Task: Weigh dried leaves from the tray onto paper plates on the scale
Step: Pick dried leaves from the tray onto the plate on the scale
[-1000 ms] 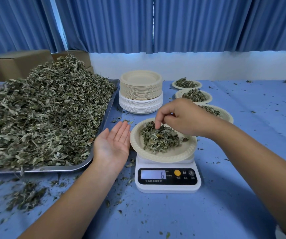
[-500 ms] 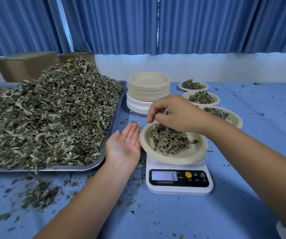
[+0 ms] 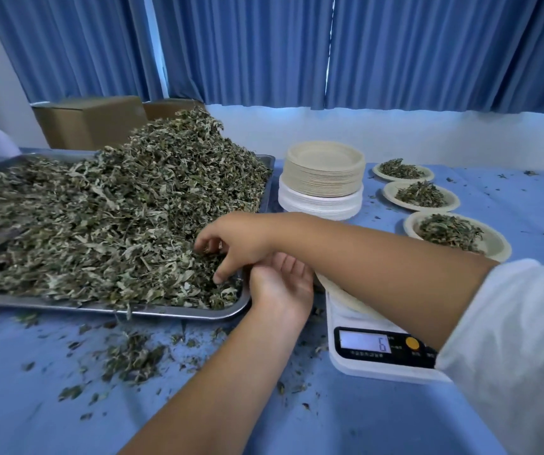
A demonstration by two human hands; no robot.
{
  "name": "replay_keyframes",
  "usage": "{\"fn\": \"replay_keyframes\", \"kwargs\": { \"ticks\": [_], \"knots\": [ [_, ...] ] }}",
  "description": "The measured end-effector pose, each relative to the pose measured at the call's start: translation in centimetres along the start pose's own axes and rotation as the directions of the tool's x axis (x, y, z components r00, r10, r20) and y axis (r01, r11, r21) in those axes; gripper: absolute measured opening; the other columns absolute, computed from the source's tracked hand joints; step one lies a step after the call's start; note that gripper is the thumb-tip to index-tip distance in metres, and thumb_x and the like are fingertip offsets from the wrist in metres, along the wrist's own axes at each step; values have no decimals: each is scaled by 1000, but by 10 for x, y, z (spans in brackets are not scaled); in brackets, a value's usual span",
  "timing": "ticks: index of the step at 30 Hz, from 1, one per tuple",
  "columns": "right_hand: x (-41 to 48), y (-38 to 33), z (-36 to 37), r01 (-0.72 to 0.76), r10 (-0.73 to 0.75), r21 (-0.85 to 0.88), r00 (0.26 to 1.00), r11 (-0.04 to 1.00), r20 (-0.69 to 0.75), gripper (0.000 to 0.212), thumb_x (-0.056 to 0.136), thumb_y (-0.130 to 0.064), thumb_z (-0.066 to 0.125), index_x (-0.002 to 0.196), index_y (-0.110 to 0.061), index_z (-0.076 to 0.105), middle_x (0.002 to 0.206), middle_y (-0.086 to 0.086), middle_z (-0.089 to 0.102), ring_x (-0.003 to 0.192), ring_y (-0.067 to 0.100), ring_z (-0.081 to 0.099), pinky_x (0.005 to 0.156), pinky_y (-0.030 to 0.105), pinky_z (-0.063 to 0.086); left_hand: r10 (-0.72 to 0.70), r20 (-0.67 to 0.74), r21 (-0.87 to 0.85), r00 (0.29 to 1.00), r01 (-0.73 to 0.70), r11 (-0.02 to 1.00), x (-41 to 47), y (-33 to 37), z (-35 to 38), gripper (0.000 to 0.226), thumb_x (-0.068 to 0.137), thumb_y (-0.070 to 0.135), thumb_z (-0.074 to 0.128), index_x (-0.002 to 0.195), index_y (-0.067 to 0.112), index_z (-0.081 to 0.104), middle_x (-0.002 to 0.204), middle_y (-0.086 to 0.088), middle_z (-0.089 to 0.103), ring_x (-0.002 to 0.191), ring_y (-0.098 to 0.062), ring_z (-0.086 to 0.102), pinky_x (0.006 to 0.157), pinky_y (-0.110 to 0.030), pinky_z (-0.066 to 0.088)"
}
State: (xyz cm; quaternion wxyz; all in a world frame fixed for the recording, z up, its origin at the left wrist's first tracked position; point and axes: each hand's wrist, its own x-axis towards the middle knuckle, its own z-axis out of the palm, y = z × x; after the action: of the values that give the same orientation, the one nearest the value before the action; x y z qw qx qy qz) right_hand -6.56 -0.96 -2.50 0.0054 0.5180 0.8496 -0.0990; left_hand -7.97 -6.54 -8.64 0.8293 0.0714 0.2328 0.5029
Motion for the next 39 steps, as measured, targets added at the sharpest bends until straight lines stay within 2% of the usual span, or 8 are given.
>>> {"fn": "replay_keyframes", "kwargs": {
  "ticks": [5,9,12,16,19,27,33,39],
  "knots": [
    [17,-10,16,28,-30,-77,999,997,-29,41,82,-22,74,116,-6,60,104,8,63,90,23,56,66,28,37,-35,-116,121,993,49,991,-2,-1,0,38,104,27,20,77,17,44,78,-2,47,66,-16,47,71,-31,45],
    [13,-3,8,6,-7,-21,997,1000,-76,32,85,-16,70,117,-13,66,110,2,66,96,17,59,75,22,41,-25,-14,31,1000,26,999,1,1,0,33,101,19,30,84,13,58,85,-6,62,81,-18,60,91,-35,48],
    [5,6,-6,-15,19,30,991,999,-135,32,85,-16,70,117,-16,67,106,-3,66,89,10,55,75,19,39,-46,2,-27,999,46,999,1,2,1,34,102,21,32,91,3,59,96,-10,65,89,-19,63,77,-31,50],
    [-10,15,-21,-47,77,158,979,986,-188,32,85,-15,70,117,-11,67,92,-9,60,80,1,54,69,13,39,-77,-11,-17,997,76,997,0,3,1,46,104,28,28,109,-7,59,119,-20,62,118,-29,56,94,-36,46],
    [-22,19,-26,-54,130,318,966,947,-224,20,84,-11,70,104,-9,69,70,-15,56,53,-6,50,52,7,38,-72,2,-27,997,72,997,-2,4,2,48,104,29,27,115,-7,57,124,-22,60,120,-30,55,102,-39,43],
    [-75,35,-33,-15,231,616,934,788,-272,13,83,-9,72,87,-19,66,65,-10,58,63,4,53,61,17,49,-51,20,-12,998,52,999,-1,3,1,45,104,29,30,114,-5,57,120,-22,62,113,-30,59,100,-39,45],
    [-140,59,-39,-59,306,627,905,777,-295,7,82,-7,72,87,-5,67,75,5,63,68,10,56,68,21,48,-38,35,24,999,37,999,0,2,-1,45,103,27,29,111,-8,57,126,-23,58,121,-32,54,104,-40,42],
    [-190,81,-36,-290,428,471,877,833,-217,11,78,-24,77,84,-24,68,74,-6,69,67,4,63,62,13,46,-28,63,71,998,23,997,0,0,-2,46,104,28,28,108,-6,58,120,-21,62,118,-30,56,103,-39,43]
  ]
}}
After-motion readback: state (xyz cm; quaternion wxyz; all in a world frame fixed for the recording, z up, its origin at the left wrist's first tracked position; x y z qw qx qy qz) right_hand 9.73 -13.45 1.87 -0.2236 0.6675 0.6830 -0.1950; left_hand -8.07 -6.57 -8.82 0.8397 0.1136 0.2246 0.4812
